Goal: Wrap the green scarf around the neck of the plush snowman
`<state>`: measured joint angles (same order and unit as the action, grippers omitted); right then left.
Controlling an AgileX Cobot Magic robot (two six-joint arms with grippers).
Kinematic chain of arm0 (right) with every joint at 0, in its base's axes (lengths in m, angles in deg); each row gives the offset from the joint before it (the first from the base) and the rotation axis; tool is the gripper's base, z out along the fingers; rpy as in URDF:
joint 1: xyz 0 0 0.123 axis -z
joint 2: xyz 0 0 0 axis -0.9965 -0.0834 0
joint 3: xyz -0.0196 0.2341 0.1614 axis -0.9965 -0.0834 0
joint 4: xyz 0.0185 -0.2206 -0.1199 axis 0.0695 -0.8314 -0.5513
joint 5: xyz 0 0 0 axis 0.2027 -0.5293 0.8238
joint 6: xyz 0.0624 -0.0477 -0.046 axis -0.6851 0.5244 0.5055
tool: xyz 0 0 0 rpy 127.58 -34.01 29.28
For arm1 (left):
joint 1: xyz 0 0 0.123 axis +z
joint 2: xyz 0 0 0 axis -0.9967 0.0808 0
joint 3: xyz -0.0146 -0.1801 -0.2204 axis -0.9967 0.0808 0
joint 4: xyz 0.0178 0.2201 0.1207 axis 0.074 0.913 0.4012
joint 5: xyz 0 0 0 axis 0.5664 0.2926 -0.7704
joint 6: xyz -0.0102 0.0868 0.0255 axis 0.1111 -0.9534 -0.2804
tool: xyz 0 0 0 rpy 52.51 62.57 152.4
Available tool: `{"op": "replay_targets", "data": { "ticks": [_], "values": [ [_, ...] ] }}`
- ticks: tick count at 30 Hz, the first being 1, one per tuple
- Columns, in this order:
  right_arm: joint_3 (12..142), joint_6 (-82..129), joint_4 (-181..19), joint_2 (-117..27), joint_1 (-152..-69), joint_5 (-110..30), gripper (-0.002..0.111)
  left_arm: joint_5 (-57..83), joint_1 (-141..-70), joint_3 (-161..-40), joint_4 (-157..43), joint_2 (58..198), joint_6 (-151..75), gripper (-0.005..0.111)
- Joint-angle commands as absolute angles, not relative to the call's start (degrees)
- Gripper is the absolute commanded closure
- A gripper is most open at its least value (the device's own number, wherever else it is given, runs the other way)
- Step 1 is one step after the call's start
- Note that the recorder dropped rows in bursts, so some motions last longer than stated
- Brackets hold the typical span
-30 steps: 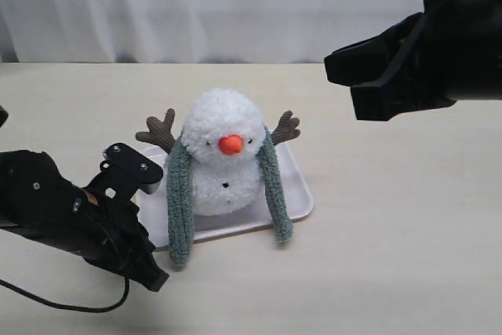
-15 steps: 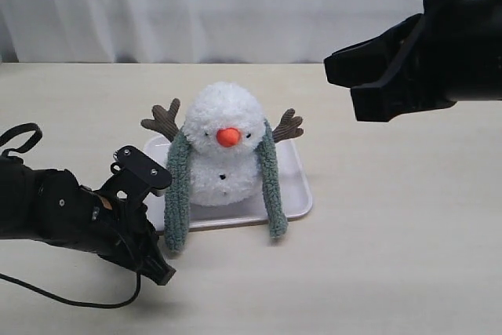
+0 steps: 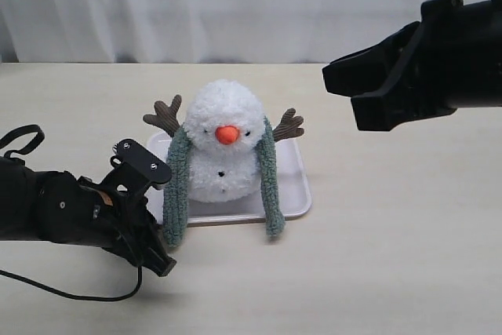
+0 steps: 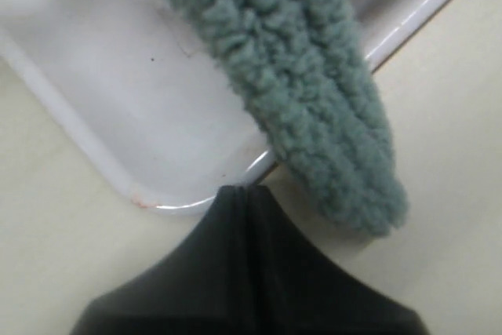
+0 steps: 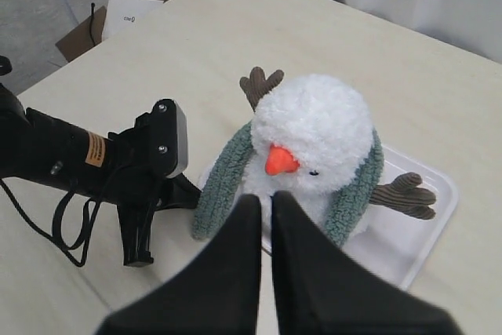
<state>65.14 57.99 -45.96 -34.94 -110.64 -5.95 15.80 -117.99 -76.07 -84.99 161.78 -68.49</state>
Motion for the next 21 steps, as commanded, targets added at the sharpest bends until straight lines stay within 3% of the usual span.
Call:
{"op": "replay_targets", "data": {
  "ticks": [1, 12, 21],
  "values": [
    [64.99, 57.97, -45.85, -34.53, -110.73, -5.65, 0.104, 15.57, -117.99, -75.82, -85.02, 161.93, -68.46, 0.107],
    [64.99, 58.39, -45.85, -34.53, -110.73, -5.53, 0.104, 14.55, -117.99, -75.82, -85.42, 157.54, -68.68, 0.107],
    [64.99, 59.91, -45.85, -31.18, -110.73, -5.54, 0.104, 7.97, -117.99, -75.82, -85.42, 137.24, -66.81, 0.107]
  ]
}}
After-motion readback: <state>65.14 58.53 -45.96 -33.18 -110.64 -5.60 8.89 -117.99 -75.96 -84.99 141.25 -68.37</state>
